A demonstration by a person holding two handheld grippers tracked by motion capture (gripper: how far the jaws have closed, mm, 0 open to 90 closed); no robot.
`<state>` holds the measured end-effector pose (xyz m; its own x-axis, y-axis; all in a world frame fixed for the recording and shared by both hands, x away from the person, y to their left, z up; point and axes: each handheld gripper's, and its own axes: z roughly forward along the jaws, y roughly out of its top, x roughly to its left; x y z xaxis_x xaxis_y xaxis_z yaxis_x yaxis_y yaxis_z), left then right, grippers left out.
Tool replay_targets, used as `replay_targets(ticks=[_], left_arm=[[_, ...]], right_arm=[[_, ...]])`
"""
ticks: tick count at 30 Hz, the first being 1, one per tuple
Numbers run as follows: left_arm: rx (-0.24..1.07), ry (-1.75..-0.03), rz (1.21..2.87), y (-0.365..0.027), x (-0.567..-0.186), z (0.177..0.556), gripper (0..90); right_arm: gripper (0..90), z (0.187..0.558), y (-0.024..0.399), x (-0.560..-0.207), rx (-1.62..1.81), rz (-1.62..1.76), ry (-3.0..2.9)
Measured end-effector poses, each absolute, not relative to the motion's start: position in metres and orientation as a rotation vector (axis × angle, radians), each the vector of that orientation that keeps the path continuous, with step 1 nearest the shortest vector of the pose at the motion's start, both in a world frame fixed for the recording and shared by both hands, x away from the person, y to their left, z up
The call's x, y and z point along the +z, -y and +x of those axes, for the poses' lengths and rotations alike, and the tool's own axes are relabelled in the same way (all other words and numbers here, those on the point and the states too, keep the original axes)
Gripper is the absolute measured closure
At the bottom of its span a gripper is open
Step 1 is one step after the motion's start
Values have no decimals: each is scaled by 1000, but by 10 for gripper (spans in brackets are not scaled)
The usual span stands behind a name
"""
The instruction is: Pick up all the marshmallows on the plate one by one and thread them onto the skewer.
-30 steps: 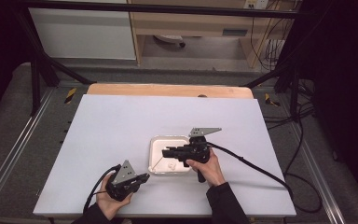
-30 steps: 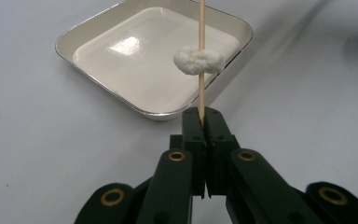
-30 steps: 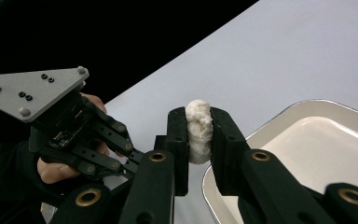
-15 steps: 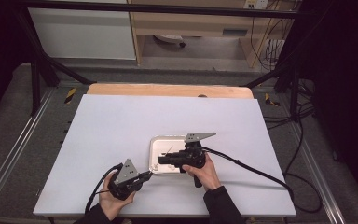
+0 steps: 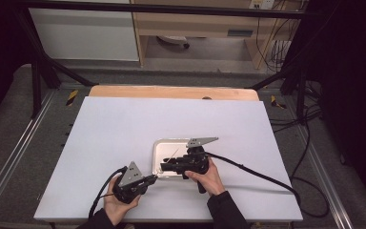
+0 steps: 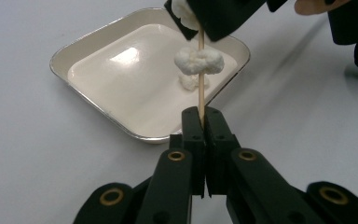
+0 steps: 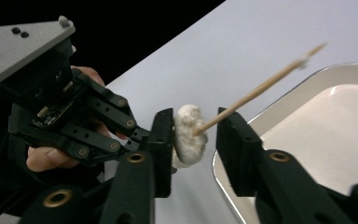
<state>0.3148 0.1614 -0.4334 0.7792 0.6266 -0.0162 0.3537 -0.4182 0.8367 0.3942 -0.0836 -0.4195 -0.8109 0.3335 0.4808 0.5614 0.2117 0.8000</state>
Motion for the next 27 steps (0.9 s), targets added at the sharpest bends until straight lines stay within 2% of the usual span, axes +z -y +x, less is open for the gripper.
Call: replay_targets(ticks=[3,10,21,27], left_arm=[[374,-739,2041,-164,-432,315,886],[368,-753,2029,-170,-431,316,886],[362,-747,2015,-176,-432,319,885],[355,-760,2018,-178,-432,319,885]], right_arm=[[494,395,89,-411,-1667,-890,2326],[270,395,99,-402,-1682,-953,2461],[99,400,110,-415,-1565,-1025,2653],[84,400,107,-424,-1504,-1031,2699]])
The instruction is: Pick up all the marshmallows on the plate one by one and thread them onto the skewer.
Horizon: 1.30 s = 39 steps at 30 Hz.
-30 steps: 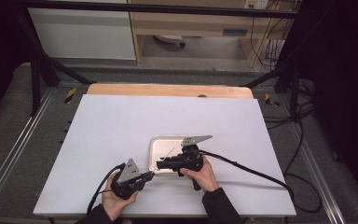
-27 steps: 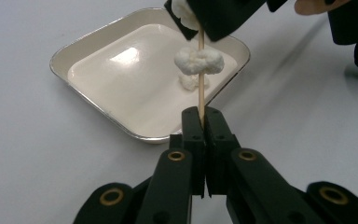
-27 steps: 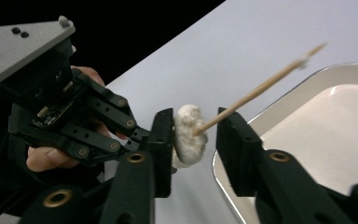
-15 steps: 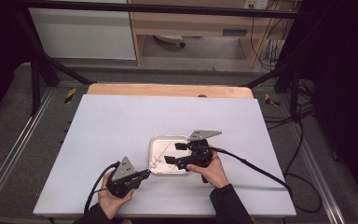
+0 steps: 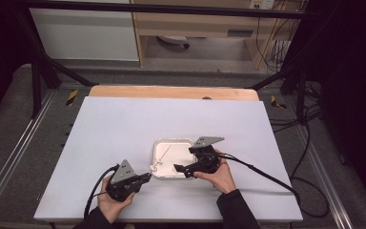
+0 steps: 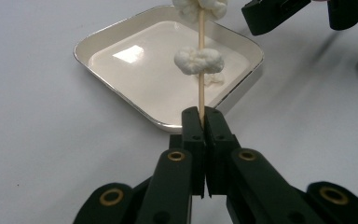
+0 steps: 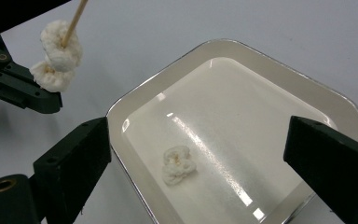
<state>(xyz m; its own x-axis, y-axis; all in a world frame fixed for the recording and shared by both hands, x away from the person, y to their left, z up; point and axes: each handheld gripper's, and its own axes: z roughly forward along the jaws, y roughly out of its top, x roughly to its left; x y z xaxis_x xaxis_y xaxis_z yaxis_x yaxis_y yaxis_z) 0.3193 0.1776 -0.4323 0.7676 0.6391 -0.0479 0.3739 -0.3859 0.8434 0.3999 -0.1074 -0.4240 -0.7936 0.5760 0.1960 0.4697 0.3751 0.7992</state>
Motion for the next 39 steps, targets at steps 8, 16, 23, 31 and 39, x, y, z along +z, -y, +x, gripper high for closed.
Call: replay_targets(ticks=[8,16,23,31,39], left_arm=[[346,-765,2018,-179,-432,319,885],[338,-789,2022,-180,-432,318,885],[338,-788,2024,-179,-433,318,885],[336,-788,2028,-179,-433,318,885],[335,-788,2031,-178,-433,318,885]], right_arm=[[233,400,100,-437,1395,935,-2532],[403,399,96,-446,1372,896,-2546],[501,398,93,-450,1320,852,-2580],[578,397,90,-454,1274,807,-2597],[650,396,89,-456,1262,775,-2601]])
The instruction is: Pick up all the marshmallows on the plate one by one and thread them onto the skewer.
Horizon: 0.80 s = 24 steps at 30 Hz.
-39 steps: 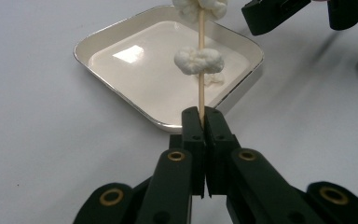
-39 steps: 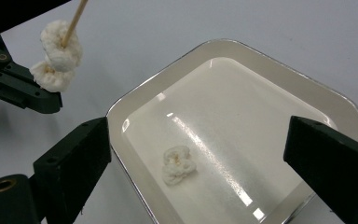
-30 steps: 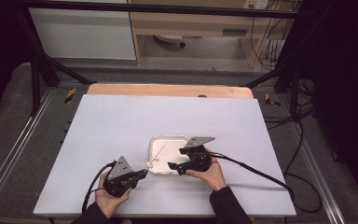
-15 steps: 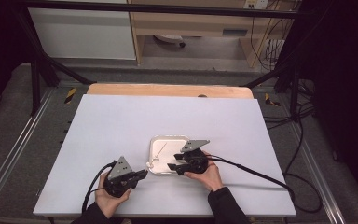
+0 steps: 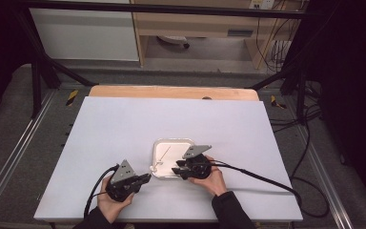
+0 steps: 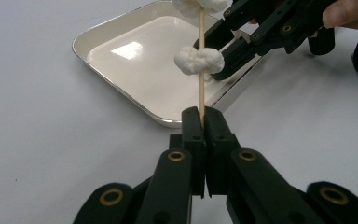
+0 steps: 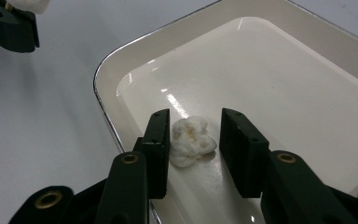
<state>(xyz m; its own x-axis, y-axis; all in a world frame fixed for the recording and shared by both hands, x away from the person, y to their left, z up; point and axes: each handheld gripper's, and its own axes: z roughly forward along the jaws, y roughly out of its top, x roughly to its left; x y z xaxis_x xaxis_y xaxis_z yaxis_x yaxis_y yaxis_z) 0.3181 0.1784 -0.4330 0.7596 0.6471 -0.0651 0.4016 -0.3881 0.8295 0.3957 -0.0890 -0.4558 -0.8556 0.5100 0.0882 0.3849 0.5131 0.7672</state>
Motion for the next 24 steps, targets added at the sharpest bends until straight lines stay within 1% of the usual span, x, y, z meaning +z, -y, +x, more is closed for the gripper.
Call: replay_targets(ticks=[5,12,24], left_arm=[[336,-787,2031,-178,-433,318,885],[337,-787,2030,-179,-433,318,885],[339,-786,2027,-179,-432,318,885]], right_arm=[[683,395,89,-456,1257,772,-2596],[707,396,89,-455,1285,825,-2598],[723,395,97,-434,1416,868,-2563]])
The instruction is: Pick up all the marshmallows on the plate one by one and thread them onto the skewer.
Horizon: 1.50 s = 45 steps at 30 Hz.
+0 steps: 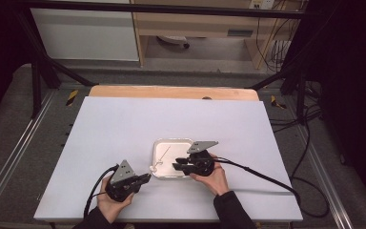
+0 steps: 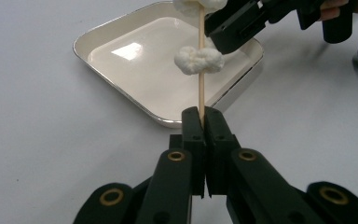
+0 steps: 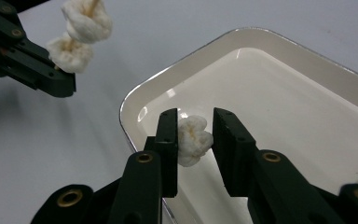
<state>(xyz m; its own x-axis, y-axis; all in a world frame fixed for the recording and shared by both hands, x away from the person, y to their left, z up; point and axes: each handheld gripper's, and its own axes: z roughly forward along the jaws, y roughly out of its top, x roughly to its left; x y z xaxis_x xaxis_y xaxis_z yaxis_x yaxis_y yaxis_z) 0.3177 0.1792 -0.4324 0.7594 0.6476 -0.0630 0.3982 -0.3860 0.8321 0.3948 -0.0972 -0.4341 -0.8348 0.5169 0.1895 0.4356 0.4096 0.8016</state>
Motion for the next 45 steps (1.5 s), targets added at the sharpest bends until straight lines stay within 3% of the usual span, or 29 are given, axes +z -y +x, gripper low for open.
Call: replay_targets(ticks=[33,45], left_arm=[[350,-762,2010,-181,-429,315,885],[353,-745,2011,-179,-429,313,885]], right_arm=[[734,396,136,-365,1850,969,-2346],[737,404,132,-359,1931,1011,-2326]])
